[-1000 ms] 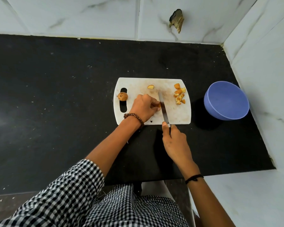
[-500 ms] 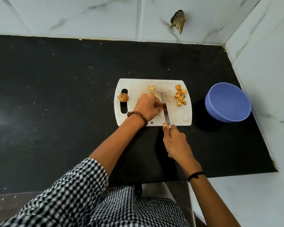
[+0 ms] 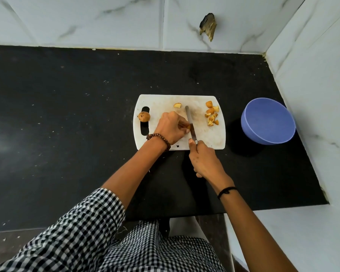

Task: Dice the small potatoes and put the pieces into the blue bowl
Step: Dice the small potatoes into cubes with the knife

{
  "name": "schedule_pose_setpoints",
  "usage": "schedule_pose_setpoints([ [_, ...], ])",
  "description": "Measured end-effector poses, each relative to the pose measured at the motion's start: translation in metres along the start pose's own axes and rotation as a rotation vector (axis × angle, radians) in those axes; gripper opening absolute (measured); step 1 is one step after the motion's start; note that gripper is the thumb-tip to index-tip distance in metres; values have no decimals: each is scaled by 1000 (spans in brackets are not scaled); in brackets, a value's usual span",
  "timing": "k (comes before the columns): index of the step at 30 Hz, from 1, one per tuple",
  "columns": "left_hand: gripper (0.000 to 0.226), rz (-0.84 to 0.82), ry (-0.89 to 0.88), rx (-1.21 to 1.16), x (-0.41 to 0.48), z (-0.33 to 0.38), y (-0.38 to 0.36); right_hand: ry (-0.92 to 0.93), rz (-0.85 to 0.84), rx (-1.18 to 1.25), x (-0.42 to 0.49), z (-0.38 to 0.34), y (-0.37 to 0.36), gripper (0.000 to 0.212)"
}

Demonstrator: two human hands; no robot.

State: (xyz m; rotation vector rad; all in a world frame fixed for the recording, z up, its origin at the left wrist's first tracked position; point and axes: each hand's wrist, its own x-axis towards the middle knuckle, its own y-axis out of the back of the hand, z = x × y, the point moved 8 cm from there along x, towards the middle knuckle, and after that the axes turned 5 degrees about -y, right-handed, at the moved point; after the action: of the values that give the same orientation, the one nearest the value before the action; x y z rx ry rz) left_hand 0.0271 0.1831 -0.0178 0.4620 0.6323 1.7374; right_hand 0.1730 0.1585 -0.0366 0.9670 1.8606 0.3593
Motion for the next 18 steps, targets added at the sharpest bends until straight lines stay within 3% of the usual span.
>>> schedule_pose_setpoints([
  [13, 13, 75, 125, -30, 0, -5, 1, 40, 25, -117, -33, 35, -7, 41],
  [18, 16, 56, 91, 26, -4, 1, -3, 27, 33, -132, -40, 54, -3, 44],
])
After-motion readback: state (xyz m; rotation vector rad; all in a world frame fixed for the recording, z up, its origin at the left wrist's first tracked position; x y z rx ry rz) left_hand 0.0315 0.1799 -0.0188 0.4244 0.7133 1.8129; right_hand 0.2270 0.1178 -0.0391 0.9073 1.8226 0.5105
